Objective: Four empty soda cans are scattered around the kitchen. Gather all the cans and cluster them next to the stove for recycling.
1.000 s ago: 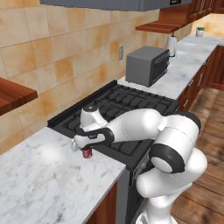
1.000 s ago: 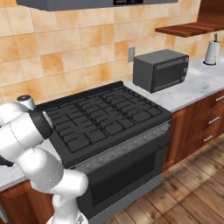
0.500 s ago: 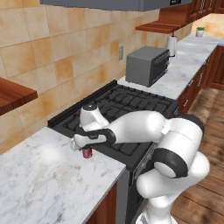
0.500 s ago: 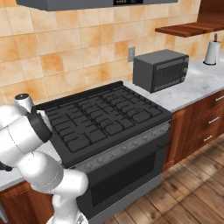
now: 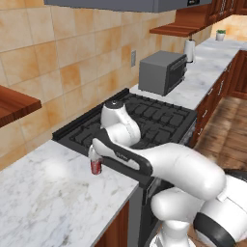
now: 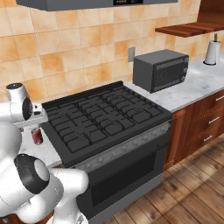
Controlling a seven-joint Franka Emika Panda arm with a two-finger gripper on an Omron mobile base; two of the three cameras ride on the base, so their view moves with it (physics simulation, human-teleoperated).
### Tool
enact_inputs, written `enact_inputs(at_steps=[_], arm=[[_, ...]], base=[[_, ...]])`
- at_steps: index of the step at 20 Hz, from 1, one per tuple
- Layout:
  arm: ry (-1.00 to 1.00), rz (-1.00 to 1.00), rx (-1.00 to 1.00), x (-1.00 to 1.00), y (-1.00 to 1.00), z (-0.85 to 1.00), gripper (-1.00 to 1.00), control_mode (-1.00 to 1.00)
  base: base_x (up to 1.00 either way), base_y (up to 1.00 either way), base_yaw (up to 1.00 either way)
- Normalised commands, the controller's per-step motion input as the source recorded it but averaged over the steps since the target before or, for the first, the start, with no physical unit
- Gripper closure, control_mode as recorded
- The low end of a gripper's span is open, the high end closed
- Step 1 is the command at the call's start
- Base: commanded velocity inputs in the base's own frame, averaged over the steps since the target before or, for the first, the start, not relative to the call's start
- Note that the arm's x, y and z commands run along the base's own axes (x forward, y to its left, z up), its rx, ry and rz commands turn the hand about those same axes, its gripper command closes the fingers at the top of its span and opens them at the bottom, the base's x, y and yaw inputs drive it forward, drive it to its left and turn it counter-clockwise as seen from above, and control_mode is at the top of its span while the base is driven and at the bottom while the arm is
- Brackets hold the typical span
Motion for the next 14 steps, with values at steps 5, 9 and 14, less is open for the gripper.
enact_inputs(at_steps=[5, 9, 14], arm=[[0.07, 0.0, 0.01, -0.65, -0.79, 0.43, -1.0, -1.0], [0.16, 0.0, 0.01, -0.76, -0.48, 0.3, -1.0, -1.0], [0.07, -0.07, 0.0, -0.53, -0.45, 0.01, -1.0, -1.0]], base=[[0.0, 0.0, 0.0], [0.0, 0.0, 0.0], [0.0, 0.0, 0.0]])
